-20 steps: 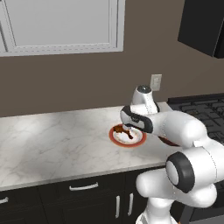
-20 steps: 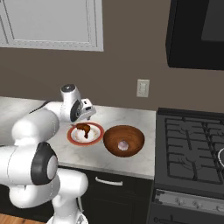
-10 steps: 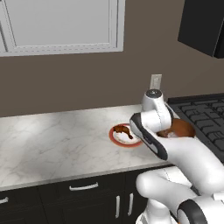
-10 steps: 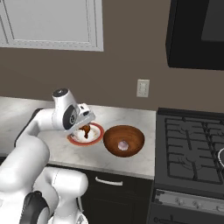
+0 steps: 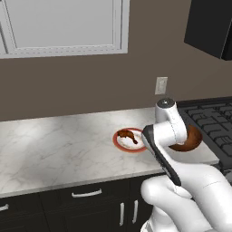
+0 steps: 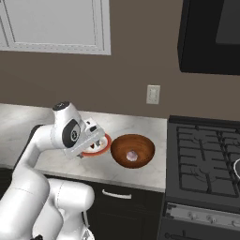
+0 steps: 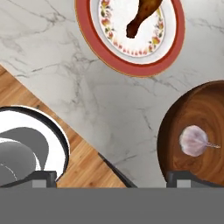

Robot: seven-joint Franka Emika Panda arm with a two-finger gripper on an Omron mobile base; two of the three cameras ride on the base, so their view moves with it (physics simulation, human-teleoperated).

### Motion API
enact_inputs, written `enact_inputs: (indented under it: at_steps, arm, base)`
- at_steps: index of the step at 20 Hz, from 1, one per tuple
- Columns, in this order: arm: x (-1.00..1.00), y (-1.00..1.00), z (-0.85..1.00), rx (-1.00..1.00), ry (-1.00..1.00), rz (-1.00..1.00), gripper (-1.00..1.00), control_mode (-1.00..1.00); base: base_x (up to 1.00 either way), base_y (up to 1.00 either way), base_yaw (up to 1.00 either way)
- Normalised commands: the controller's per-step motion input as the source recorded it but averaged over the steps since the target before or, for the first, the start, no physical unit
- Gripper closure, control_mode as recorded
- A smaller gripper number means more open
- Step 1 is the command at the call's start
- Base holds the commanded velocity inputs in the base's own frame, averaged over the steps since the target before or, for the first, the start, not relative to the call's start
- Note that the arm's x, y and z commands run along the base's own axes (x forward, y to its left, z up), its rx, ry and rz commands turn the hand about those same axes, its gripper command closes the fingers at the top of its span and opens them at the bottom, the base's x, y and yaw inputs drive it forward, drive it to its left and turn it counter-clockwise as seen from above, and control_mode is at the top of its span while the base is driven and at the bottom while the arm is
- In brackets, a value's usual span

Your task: Place the chicken drumstick on the plate and place the garlic on the same plate.

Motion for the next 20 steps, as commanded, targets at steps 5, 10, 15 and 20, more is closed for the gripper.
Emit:
enact_inputs:
  at_steps: [5,10,15,20]
  arm:
    - [0.0,-0.37,0.08,-0.04,0.0,0.0,-1.0,-1.0]
    - [0.0,-0.37,0.01,0.0,0.0,0.0,-1.0,-1.0]
    - [0.0,-0.38,0.0,0.03,0.0,-0.01,-1.0,-1.0]
    - [0.0,-0.29,-0.01,0.08,0.02,0.0,-1.0,-1.0]
  base:
    - [0.0,0.0,0.0]
    - [0.0,0.0,0.0]
    - [0.0,0.0,0.0]
    - [0.0,0.0,0.0]
